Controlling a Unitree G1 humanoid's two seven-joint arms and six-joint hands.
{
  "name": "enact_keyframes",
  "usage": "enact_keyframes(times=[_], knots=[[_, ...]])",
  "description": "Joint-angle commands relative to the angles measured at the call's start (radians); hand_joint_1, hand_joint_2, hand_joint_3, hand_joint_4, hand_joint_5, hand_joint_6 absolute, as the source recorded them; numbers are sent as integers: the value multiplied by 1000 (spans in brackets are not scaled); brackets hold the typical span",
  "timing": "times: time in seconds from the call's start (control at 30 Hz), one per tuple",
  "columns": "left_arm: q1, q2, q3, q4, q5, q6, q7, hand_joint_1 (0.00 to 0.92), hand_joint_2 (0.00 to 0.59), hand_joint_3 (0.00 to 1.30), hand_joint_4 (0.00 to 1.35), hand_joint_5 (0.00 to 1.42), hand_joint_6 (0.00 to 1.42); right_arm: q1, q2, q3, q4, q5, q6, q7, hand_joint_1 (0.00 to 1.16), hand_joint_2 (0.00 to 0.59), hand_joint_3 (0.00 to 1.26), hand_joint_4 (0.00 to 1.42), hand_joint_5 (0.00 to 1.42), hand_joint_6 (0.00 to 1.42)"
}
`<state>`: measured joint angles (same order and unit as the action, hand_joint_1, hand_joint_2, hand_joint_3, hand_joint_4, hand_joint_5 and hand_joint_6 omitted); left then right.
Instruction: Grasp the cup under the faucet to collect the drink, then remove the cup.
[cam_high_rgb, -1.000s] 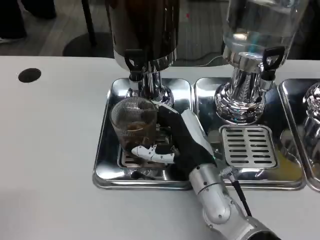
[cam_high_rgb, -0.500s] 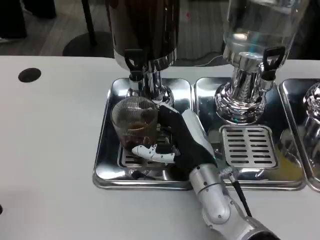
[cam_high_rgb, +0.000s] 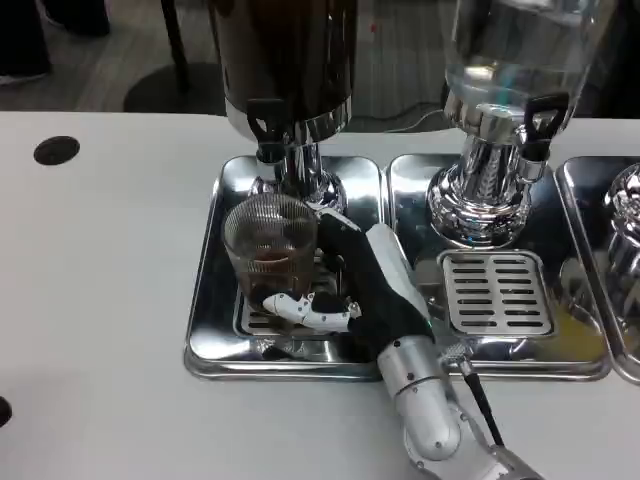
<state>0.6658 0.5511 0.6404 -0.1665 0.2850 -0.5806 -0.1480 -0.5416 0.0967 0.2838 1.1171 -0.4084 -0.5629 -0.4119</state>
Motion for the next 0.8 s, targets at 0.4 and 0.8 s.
enact_keyframes(times=[0.4, 0.8], knots=[[-9, 8, -30, 6, 11, 14, -8, 0, 23, 0, 0, 0, 0, 18, 0, 6, -116, -5, 21, -8, 891, 204, 353, 367, 335, 243], [-25, 8, -50, -10, 19, 27, -11, 0, 23, 0, 0, 0, 0, 78, -31, 1, -174, 2, 13, -2, 877, 211, 353, 368, 345, 243]])
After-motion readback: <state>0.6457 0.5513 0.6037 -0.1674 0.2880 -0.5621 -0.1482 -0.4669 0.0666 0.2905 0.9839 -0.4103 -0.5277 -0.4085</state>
